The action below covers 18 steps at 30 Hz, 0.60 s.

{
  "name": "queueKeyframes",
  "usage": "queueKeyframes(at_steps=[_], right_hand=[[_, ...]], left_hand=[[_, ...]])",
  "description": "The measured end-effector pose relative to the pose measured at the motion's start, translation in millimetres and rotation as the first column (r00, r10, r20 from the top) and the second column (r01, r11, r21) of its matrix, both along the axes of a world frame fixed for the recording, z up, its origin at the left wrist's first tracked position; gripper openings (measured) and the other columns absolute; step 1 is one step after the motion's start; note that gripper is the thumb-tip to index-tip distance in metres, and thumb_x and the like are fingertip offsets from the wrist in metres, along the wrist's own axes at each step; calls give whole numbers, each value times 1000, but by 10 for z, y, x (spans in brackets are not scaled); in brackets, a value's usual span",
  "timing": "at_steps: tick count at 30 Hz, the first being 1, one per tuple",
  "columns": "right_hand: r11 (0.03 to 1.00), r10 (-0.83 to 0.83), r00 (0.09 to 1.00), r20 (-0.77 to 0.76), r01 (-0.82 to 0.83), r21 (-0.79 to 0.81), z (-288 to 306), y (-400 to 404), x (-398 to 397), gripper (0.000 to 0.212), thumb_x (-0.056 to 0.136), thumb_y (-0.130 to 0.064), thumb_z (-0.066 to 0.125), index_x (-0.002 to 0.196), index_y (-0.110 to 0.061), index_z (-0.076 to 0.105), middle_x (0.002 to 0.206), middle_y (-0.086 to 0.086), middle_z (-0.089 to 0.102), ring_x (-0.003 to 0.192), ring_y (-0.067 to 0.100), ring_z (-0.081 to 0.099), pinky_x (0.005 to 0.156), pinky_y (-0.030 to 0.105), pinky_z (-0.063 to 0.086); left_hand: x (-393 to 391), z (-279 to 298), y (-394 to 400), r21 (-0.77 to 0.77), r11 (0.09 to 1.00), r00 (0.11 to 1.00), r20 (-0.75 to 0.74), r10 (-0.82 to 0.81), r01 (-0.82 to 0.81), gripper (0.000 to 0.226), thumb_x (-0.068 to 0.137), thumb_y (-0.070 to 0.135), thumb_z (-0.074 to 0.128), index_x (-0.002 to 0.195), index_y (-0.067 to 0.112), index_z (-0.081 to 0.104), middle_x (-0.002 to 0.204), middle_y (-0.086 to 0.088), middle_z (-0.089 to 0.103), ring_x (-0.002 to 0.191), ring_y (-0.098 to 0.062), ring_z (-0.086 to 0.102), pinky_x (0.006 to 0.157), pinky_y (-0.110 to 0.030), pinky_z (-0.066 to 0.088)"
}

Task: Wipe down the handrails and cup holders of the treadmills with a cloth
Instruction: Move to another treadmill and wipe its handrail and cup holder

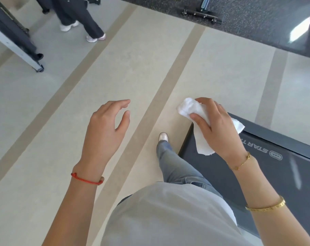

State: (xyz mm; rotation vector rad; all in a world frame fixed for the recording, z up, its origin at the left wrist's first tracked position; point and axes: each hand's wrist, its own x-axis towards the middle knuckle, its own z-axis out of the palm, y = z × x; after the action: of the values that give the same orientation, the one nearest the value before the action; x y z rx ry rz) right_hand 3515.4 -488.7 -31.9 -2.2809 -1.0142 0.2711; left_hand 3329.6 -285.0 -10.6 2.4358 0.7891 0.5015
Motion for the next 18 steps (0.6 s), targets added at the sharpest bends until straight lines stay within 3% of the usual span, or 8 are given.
queueKeyframes(at_steps=[18], right_hand=[[943,-333,943,1,333,-17,176,1181,2695,34,98,-34,50,125,-12,52,112,5,60,102,27,53,87,42,44]], left_hand=[[3523,223,1626,24,934,934,41,-356,356,27,99,18,56,124,16,64,116,4,67,110,-15,62,98,-40,49]])
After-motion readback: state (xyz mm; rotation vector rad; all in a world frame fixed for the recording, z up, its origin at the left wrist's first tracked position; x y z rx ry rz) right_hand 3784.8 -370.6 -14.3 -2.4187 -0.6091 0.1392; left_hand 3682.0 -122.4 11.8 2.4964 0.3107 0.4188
